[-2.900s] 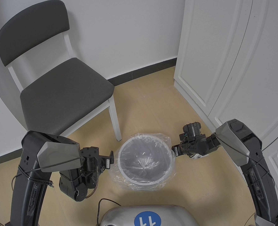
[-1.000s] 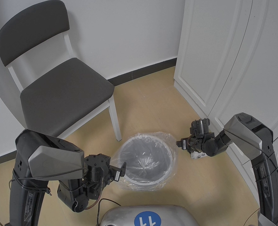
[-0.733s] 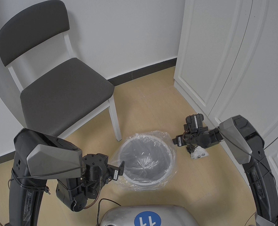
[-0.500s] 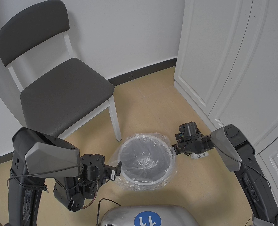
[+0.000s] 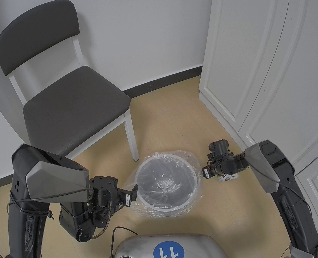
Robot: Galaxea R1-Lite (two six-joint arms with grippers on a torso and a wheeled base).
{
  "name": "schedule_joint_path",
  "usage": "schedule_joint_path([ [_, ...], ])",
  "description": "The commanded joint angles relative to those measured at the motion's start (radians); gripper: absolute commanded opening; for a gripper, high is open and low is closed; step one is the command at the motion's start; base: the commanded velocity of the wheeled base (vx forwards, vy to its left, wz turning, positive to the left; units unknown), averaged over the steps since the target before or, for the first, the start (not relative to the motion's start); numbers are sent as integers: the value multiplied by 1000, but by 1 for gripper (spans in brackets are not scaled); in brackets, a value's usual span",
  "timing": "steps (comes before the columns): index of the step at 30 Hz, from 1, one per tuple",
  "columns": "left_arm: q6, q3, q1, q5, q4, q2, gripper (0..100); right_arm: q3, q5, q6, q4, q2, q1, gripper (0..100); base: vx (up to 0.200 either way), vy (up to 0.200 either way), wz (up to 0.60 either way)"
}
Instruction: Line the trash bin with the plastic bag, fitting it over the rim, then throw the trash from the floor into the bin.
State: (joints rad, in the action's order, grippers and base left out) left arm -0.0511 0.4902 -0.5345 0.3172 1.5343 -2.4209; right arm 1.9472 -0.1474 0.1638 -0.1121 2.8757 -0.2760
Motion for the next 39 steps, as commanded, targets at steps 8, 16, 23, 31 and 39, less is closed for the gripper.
schedule_joint_path([
  [8,-53,-62,-9,2,1,124,100,-283,-112,-56,-440,-173,32,100,0,0,0],
  [16,-53,-70,-36,2,1,135,100,-358,-58,-239,-646,-147,-22,100,0,0,0],
  [23,-53,-81,-42,2,1,149,100,-398,12,-310,-629,-187,-34,100,0,0,0],
  [31,-53,-84,-44,3,1,151,100,-436,63,-300,-601,-173,-43,100,0,0,0],
  [39,-55,-84,-44,3,1,146,100,-303,103,-253,-409,-99,-40,100,0,0,0],
])
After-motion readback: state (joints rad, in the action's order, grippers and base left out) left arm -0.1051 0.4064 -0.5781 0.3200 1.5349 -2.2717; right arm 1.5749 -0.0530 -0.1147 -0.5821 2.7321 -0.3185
